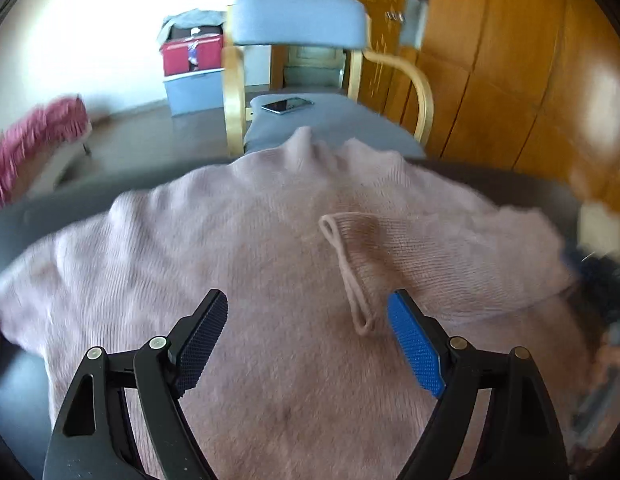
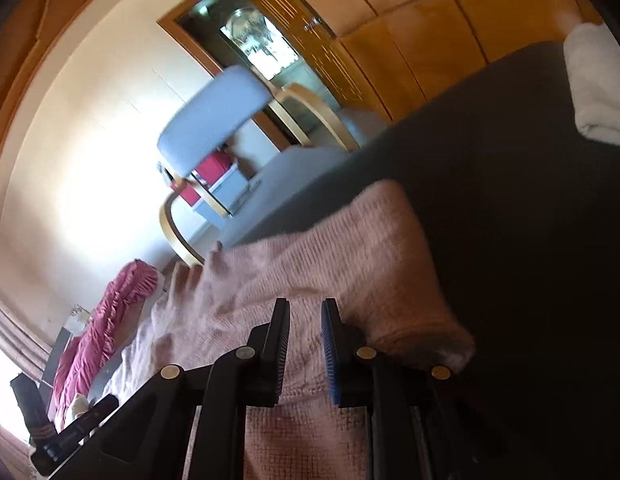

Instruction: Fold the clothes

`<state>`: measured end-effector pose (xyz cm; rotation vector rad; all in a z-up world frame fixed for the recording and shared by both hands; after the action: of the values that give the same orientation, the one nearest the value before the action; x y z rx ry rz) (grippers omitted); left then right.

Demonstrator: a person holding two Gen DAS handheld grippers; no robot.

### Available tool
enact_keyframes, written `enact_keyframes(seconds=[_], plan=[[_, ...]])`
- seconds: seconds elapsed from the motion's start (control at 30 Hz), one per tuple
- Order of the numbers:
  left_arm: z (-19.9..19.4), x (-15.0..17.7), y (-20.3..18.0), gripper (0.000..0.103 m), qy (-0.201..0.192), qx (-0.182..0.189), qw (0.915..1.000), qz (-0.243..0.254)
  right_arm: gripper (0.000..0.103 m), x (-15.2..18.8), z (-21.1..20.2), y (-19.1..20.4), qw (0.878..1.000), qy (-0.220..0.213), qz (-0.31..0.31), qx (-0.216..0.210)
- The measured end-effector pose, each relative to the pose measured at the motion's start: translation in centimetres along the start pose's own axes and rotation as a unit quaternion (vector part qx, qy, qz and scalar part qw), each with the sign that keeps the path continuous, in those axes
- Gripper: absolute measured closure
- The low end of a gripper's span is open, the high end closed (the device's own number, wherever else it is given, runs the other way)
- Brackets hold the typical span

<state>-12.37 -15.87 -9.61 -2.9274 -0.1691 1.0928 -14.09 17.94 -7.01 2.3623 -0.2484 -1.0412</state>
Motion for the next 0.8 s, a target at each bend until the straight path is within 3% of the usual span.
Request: enact_keyframes(seconds=[0.13, 0.27, 0.37, 0.5, 0.67, 0.8], plan=[[2.6, -0.4, 0.8, 0.018, 0.026, -0.069, 0.9973, 0.002, 0.085, -0.3, -0.1, 0.7, 0.999, -0.018, 0.005, -0.048], [4.2, 0.0, 2.0, 0.018, 0.038, -0.009, 0.9955, -0.086, 0.085, 0.4, 1.9, 0.5, 0.998, 0.014, 0.019, -0.059], [3.8, 0.0, 2.0, 0.018, 0.031, -0.028, 0.9944, -0.097, 0.085, 0.3, 2.2, 0.4, 0.996, 0.007, 0.035, -0.083], [3.0, 0.5, 2.7, 0.018, 0.018, -0.069, 0.9909, -0.114, 0.084, -0.4, 1.4, 0.2, 0.986, -0.023, 0.065, -0.149], [3.5, 1.2, 3.5, 0.011, 0.015, -0.062, 0.9898, -0.128, 0.08, 0.0, 2.7, 0.3, 0.99, -0.001, 0.06, -0.126], [3.5, 1.4, 3.3, 0.006, 0.016, -0.047, 0.9909, -0.125, 0.08, -0.3, 2.3, 0.4, 0.989, -0.017, 0.063, -0.133]])
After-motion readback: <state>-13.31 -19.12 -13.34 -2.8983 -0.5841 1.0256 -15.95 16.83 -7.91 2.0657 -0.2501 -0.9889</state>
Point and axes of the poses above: each gripper's, at about its wrist camera, not at the fingertips, and z roughly the way its jaws point, y to its left, x to its underside, the point moved 7 cm from there along z, roughly the way its jaws point, and after that the axes turned 6 degrees about x, right-handed, at the moved point
